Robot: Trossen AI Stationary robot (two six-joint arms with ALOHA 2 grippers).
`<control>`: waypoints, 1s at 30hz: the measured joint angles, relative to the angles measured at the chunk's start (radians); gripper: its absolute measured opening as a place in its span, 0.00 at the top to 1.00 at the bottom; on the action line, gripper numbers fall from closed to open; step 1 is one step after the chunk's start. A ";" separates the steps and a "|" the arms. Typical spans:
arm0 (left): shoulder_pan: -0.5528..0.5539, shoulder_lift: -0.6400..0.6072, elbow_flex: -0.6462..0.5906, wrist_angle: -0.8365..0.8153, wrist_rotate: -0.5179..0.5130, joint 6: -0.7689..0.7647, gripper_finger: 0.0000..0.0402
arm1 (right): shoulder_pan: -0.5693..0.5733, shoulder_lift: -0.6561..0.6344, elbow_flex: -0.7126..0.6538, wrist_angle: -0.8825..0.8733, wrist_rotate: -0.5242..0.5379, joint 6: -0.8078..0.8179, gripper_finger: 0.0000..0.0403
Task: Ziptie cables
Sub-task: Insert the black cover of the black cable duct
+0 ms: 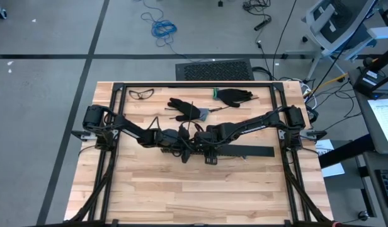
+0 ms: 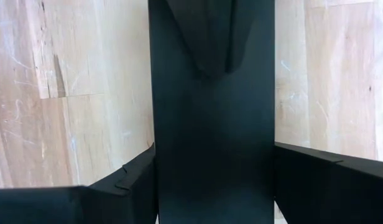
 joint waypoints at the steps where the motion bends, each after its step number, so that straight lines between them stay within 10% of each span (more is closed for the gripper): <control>1: 0.000 0.000 0.000 -0.016 0.000 0.002 1.00 | 0.000 0.000 0.000 0.000 0.000 0.000 0.42; 30: 0.000 0.084 0.001 -0.007 -0.001 0.020 1.00 | -0.001 0.000 0.000 -0.003 0.001 -0.054 0.42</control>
